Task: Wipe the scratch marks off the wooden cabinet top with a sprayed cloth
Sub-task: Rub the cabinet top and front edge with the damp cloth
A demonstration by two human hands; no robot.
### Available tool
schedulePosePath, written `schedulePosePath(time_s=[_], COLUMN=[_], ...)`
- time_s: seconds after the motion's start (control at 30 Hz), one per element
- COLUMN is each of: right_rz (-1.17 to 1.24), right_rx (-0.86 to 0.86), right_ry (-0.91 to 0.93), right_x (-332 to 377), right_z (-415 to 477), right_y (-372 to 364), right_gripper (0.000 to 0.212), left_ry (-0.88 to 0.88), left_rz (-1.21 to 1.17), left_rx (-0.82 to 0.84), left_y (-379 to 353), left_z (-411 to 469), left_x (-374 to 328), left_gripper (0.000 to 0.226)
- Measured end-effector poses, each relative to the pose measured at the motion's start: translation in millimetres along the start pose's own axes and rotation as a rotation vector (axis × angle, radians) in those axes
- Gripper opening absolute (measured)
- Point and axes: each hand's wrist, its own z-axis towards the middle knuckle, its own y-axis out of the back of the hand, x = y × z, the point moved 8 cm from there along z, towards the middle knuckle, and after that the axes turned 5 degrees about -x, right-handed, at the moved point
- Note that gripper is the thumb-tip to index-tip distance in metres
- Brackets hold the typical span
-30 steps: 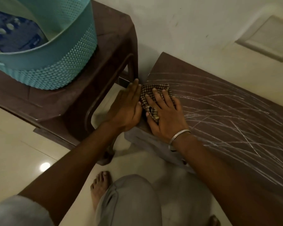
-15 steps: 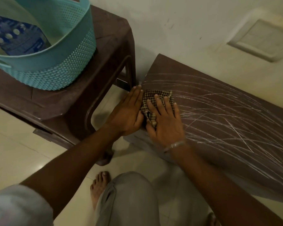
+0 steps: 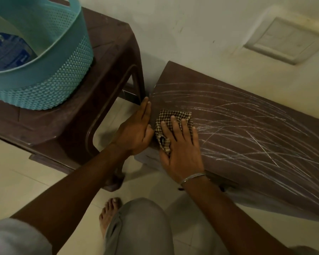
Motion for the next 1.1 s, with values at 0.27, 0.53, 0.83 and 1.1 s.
schedulePosePath(time_s=[0.27,0.53,0.83,1.1], right_rz=[0.025,0.025,0.055,0.054], right_rx=[0.009,-0.029,-0.069,0.026], right_ry=[-0.186,-0.233,-0.236,-0.260], right_x=[-17.8,-26.6,-23.7,-47.9], right_z=[48.5,24.2,26.7,103.2], right_y=[5.2,5.9,10.6,4.0], right_gripper=[0.069,0.068,0.068,0.066], left_ry=[0.101,0.109,0.109,0.147], left_rz=[-0.069,-0.080,-0.103,-0.154], left_rx=[0.096,0.109,0.113,0.083], left_y=[-0.5,-1.1,-2.1,-10.0], left_z=[12.7,20.5,45.2,66.4], left_x=[1.0,0.5,-2.4,11.8], left_gripper=[0.079,0.079,0.066,0.063])
